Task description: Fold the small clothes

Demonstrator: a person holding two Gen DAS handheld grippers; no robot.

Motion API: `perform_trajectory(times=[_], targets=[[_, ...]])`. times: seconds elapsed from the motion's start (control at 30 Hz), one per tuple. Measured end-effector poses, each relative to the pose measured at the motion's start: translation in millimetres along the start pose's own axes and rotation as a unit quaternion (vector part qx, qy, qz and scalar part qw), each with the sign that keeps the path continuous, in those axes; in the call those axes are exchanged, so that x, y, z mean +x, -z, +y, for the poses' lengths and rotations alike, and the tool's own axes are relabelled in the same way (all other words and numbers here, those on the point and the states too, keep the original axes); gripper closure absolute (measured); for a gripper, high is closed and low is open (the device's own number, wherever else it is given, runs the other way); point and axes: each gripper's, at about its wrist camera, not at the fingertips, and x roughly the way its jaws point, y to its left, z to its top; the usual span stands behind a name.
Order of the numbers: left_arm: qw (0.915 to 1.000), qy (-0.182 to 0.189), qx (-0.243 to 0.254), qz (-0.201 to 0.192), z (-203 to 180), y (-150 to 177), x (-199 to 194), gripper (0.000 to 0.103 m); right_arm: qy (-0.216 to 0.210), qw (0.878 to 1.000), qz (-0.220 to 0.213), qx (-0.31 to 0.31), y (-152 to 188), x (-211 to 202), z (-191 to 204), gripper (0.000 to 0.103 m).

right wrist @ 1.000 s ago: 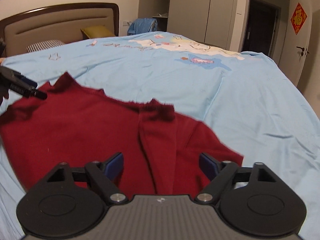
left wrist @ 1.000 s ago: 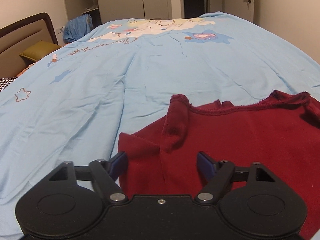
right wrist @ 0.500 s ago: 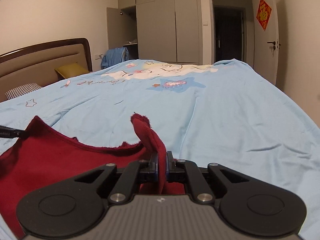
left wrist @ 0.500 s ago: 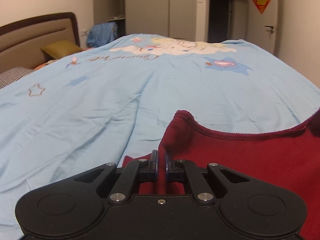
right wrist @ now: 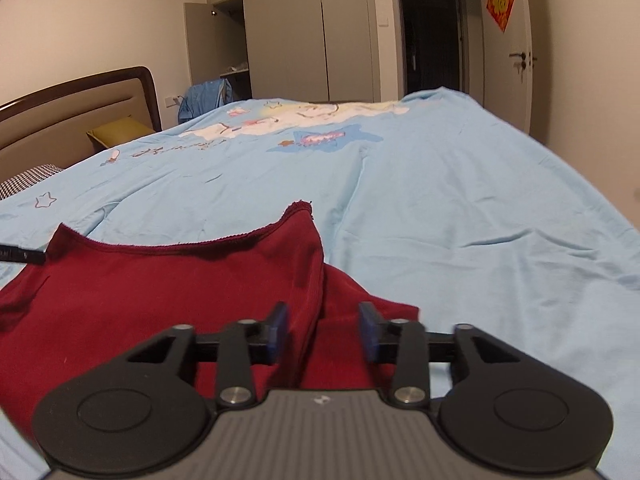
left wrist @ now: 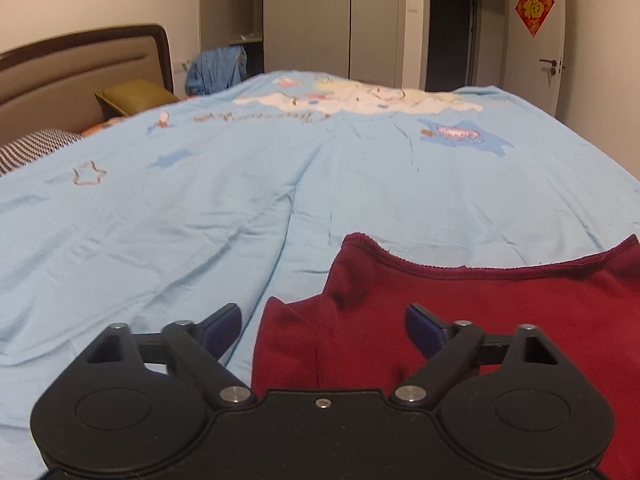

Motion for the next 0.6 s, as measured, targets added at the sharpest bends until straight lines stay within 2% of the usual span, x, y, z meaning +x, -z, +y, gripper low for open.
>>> perform_trajectory(times=[0.03,0.07,0.2,0.33,0.47,0.6], targets=[[1.0000,-0.005,0.004,-0.005,-2.5,3.1,-6.8,0.005,0.003,1.000,-0.004,0.003,6.9,-9.1,2.5,0.037],[0.9999,-0.011,0.007,-0.010,-4.4,7.3,-13.0,0.001,0.008,1.000,-0.008,0.004,13.8,-17.2,5.6,0.034],[0.9983,-0.047,0.030,-0.018,-10.8,27.4,-31.5,0.001,0.058,0.998,-0.023,0.010,47.7,-42.6,18.3,0.032],[0.9962,-0.079,0.035,-0.012,-7.4,48.3,-45.4,0.001,0.093,0.995,-0.020,0.038,71.1,-50.4,17.7,0.029],[0.9962,-0.085,0.013,0.017,5.9,64.4,-46.7,0.001,0.100,0.992,-0.013,0.075,80.9,-47.5,11.0,0.027],[0.9966,-0.072,-0.028,0.029,20.1,73.0,-49.0,0.001,0.107,0.990,-0.008,0.092,88.2,-43.8,7.8,0.022]])
